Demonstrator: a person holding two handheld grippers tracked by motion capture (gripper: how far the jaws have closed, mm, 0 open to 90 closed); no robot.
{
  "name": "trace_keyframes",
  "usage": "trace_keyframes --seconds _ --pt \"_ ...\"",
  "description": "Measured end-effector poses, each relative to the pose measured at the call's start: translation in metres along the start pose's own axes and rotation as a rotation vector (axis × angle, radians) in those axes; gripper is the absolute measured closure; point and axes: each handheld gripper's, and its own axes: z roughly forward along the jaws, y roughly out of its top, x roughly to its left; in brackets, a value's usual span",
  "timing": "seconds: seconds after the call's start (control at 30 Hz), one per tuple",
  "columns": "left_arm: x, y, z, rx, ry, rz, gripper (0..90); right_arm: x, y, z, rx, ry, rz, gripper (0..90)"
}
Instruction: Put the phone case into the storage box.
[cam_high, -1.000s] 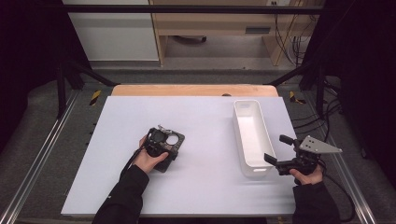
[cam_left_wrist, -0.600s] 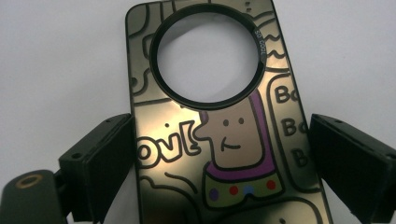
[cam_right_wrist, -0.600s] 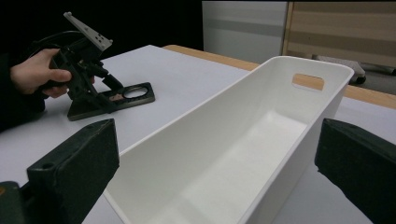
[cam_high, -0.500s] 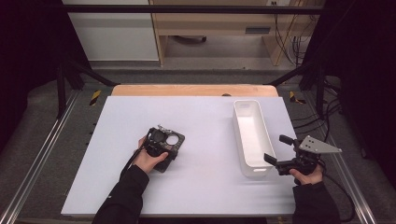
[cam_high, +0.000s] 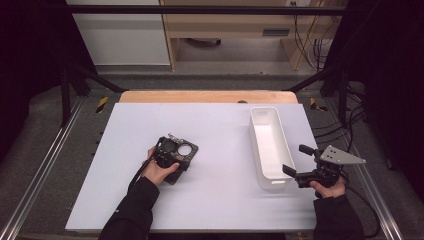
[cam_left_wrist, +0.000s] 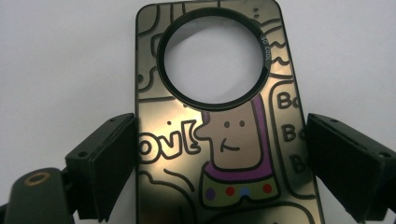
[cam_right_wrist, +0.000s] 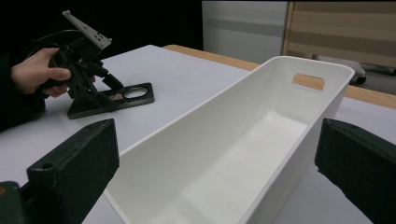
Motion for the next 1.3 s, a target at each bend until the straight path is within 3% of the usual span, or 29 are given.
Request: trace_keyframes --seconds 0.3,1.3 --pt "-0.0009 0.0001 0.0009 0.011 0.006 -0.001 10.0 0.0005 0.0002 -0.0001 -0.001 -0.003 0.000 0.5" --pt "0.0002 -0.0005 -0.0066 -0.026 0.000 -0.001 11.5 0.0003 0.0006 -0.0007 -0.003 0.002 0.001 0.5"
